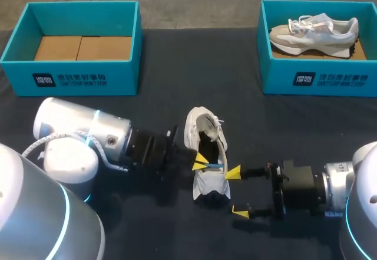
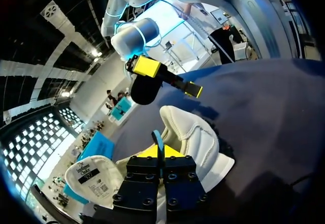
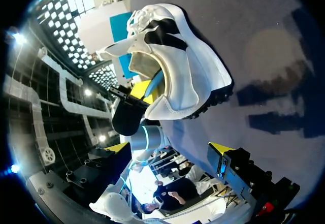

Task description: Take the shoe out of the shoebox, open the shoe tongue, remove and reinsert the insole, then place the shoe into the shoebox

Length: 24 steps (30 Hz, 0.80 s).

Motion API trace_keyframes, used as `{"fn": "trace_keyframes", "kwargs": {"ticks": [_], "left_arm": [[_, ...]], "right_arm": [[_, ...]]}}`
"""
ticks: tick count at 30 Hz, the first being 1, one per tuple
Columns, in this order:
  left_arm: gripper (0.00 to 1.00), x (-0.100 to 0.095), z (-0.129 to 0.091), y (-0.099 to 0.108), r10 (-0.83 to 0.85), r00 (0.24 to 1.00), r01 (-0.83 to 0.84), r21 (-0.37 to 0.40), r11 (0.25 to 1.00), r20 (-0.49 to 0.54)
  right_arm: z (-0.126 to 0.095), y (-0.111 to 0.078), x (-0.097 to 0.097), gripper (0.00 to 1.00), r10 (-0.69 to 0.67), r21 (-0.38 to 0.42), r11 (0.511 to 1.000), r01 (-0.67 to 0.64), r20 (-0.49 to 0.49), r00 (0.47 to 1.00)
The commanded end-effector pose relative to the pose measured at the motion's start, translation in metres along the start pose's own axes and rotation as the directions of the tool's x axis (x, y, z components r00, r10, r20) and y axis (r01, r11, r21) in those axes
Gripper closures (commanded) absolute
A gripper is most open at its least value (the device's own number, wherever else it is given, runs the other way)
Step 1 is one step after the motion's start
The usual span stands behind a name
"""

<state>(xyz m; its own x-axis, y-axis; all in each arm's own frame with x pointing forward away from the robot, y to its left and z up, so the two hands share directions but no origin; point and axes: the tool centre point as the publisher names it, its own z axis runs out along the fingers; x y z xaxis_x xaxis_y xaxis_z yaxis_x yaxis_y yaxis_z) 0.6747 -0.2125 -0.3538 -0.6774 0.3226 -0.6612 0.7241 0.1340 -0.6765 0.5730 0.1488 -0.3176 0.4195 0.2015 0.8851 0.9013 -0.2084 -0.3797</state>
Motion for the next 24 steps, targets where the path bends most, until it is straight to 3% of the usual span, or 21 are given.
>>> {"fn": "trace_keyframes", "kwargs": {"ticks": [1, 7, 15, 19, 21, 24], "left_arm": [[1.0, -0.004, 0.005, 0.006, 0.007, 1.0, -0.007, -0.024, 1.0, -0.001], [1.0, -0.009, 0.006, 0.018, -0.015, 1.0, 0.015, -0.04, 0.999, 0.017], [1.0, -0.006, 0.005, 0.008, -0.026, 1.0, 0.026, -0.007, 1.0, 0.011], [0.85, -0.006, 0.001, 0.001, -0.027, 1.0, 0.027, 0.011, 1.0, 0.014], [0.84, -0.006, 0.0, -0.003, -0.024, 1.0, 0.024, 0.017, 1.0, 0.014], [0.75, -0.007, -0.002, -0.008, -0.018, 1.0, 0.018, 0.028, 0.999, 0.013]], "right_arm": [[0.0, -0.001, 0.0, 0.0, 0.0, 0.001, 1.0, 0.0, 0.002, 1.0], [0.0, -0.001, 0.0, 0.0, 0.0, 0.001, 1.0, 0.0, 0.002, 1.0], [0.0, -0.001, 0.0, 0.0, 0.0, 0.001, 1.0, 0.0, 0.002, 1.0], [0.0, -0.001, 0.0, 0.0, 0.0, 0.001, 1.0, 0.0, 0.002, 1.0], [0.0, -0.001, 0.0, 0.0, 0.0, 0.001, 1.0, 0.0, 0.002, 1.0], [0.0, -0.001, 0.0, 0.0, 0.0, 0.001, 1.0, 0.0, 0.002, 1.0]]}}
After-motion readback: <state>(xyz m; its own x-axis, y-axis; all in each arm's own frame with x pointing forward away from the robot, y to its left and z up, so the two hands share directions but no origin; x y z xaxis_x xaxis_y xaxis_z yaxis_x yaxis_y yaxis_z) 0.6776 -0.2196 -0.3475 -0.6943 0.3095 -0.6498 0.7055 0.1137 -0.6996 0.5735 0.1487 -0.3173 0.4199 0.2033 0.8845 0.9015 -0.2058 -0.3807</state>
